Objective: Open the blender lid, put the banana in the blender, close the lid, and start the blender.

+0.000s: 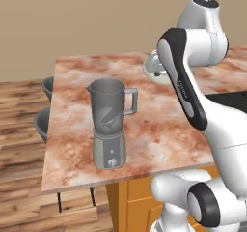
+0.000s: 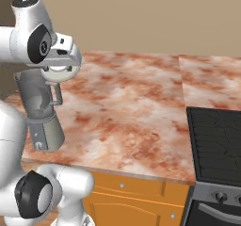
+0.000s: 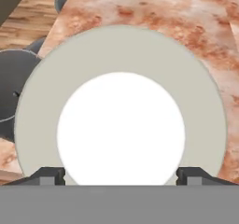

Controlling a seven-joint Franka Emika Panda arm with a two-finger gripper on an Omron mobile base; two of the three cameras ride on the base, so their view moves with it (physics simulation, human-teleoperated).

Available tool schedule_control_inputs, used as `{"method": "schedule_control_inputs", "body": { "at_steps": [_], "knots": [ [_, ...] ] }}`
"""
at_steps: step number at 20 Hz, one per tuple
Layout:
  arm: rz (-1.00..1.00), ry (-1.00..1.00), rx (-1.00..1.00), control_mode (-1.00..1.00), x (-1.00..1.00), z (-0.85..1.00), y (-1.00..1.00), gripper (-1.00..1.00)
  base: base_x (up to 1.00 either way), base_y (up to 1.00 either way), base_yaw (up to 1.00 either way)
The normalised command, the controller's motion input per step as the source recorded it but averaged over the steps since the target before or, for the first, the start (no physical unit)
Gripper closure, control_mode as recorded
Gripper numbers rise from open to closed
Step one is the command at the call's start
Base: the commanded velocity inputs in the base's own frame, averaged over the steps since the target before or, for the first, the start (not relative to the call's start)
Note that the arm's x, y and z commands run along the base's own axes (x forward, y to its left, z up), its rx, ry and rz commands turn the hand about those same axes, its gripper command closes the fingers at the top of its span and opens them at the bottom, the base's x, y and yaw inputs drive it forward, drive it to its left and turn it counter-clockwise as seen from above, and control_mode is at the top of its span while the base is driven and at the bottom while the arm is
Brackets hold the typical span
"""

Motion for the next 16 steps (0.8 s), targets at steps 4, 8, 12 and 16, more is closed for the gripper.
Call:
{"method": "schedule_control_inputs", "body": {
  "at_steps": [4,8,12,16],
  "knots": [
    [0.04,0.23,-0.05,-1.00,0.00,0.11,0.99,1.00,0.00,0.00,0.00],
    [0.04,0.21,-0.11,-1.00,0.00,0.00,0.82,1.00,0.00,0.00,0.00],
    [0.02,0.19,-0.13,-1.00,0.00,0.00,0.61,1.00,0.00,0.00,0.00],
    [0.01,0.14,-0.05,-1.00,0.00,-0.05,0.27,1.00,0.00,0.00,0.00]
  ]
}}
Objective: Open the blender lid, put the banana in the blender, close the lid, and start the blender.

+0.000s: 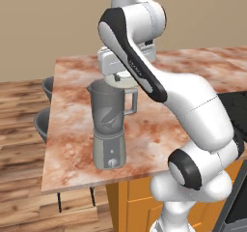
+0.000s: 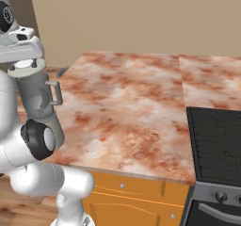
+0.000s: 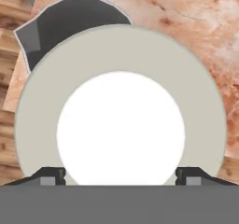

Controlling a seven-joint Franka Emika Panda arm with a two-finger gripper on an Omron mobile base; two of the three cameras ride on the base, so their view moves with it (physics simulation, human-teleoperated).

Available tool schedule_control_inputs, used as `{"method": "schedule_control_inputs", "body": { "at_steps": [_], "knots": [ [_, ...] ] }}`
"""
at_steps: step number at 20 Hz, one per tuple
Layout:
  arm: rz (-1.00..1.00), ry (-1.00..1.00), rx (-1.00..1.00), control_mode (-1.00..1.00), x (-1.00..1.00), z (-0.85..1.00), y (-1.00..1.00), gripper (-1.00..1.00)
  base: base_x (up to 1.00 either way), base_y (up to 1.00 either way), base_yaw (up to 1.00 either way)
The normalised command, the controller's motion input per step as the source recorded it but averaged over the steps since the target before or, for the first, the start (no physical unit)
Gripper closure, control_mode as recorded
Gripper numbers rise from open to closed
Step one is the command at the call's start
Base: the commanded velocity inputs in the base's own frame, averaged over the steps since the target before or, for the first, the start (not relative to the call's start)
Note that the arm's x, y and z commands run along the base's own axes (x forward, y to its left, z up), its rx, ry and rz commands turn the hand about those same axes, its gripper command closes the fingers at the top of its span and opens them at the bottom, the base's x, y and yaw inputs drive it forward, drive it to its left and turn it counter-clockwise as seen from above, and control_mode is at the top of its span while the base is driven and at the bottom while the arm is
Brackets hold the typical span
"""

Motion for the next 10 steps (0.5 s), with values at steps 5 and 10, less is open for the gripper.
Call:
{"method": "schedule_control_inputs", "body": {
  "at_steps": [5,10],
  "knots": [
    [0.03,0.06,0.00,-1.00,0.00,-0.21,0.03,1.00,0.00,0.00,0.00],
    [0.04,0.00,0.04,-1.00,0.00,-0.33,0.01,1.00,0.00,0.00,0.00]
  ]
}}
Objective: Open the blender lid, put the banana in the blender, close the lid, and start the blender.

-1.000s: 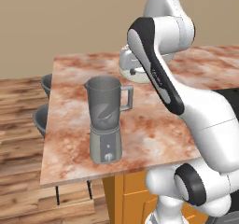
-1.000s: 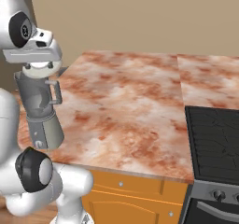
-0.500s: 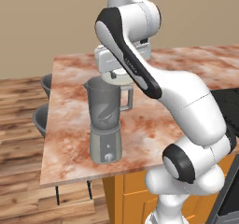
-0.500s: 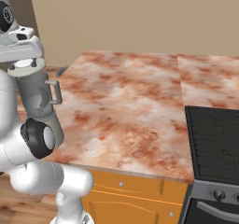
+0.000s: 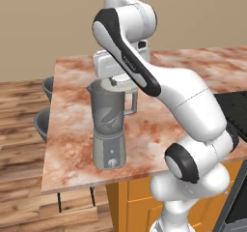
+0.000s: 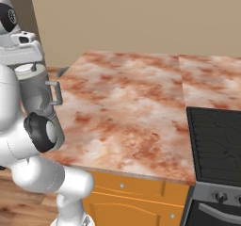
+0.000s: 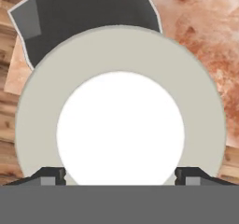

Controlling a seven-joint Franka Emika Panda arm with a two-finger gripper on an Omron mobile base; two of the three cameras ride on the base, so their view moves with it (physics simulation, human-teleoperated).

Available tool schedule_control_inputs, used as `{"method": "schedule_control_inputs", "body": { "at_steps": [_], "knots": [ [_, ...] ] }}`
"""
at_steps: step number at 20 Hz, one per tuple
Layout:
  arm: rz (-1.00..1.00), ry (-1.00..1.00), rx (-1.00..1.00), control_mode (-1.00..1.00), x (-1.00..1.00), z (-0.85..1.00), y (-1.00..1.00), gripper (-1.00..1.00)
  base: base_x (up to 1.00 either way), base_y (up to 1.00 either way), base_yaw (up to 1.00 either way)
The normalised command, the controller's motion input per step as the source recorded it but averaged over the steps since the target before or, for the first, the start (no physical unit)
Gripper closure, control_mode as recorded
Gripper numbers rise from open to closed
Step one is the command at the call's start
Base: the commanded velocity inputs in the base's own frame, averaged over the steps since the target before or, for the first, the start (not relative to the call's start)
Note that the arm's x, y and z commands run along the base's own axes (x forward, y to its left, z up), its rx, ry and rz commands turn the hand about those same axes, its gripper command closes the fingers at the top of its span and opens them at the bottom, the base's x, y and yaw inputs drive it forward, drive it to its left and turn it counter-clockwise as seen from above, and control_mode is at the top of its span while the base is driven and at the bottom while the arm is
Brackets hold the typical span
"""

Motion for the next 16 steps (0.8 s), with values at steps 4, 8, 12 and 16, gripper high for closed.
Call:
{"method": "schedule_control_inputs", "body": {
  "at_steps": [4,8,12,16],
  "knots": [
    [0.02,0.00,0.07,-1.00,0.00,-0.13,0.04,1.00,0.00,0.00,0.00],
    [0.05,0.00,0.09,-1.00,0.02,-0.04,0.04,1.00,0.00,0.00,0.00],
    [0.04,-0.01,0.07,-1.00,0.06,-0.02,0.17,1.00,0.00,0.00,0.00],
    [0.01,-0.05,0.01,-1.00,0.06,-0.06,0.07,1.00,0.00,0.00,0.00]
  ]
}}
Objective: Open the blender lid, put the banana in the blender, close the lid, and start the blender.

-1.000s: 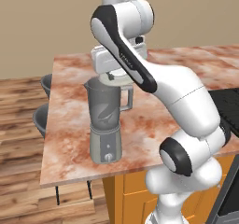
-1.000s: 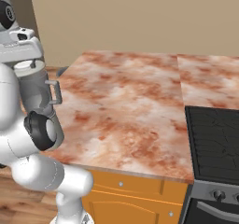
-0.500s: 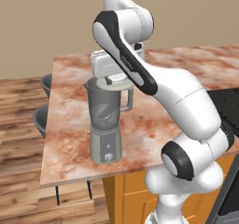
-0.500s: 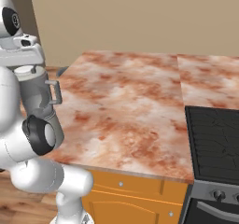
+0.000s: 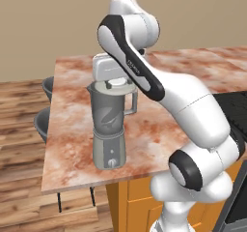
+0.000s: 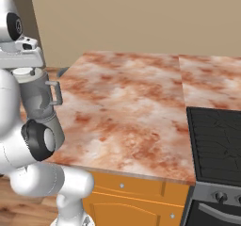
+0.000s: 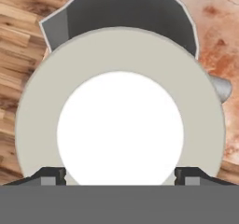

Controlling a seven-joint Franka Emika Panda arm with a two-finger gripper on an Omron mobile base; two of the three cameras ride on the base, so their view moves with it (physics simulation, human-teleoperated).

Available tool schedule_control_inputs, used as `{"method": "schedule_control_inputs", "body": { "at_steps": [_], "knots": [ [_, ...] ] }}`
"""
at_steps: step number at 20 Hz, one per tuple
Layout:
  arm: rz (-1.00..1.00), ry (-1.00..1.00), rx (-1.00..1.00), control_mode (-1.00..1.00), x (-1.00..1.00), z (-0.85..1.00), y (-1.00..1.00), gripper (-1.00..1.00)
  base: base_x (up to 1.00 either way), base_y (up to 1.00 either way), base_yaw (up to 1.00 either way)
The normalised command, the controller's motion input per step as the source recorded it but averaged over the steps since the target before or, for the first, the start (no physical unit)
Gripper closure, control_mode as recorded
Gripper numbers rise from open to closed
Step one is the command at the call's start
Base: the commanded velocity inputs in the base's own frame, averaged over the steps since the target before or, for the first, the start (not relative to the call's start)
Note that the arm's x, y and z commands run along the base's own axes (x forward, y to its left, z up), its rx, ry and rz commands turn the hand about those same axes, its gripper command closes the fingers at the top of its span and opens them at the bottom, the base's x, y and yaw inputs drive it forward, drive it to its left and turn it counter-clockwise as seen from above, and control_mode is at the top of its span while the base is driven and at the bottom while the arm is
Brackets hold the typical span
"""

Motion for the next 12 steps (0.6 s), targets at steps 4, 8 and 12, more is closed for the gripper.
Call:
{"method": "schedule_control_inputs", "body": {
  "at_steps": [4,8,12],
  "knots": [
    [0.00,-0.11,0.00,-1.00,0.05,-0.05,0.00,1.00,0.00,0.00,0.00],
    [0.00,-0.08,0.00,-1.00,0.09,0.00,0.00,1.00,0.00,0.00,0.00],
    [0.00,0.00,0.00,-1.00,0.15,0.00,0.06,1.00,0.00,0.00,0.00]
  ]
}}
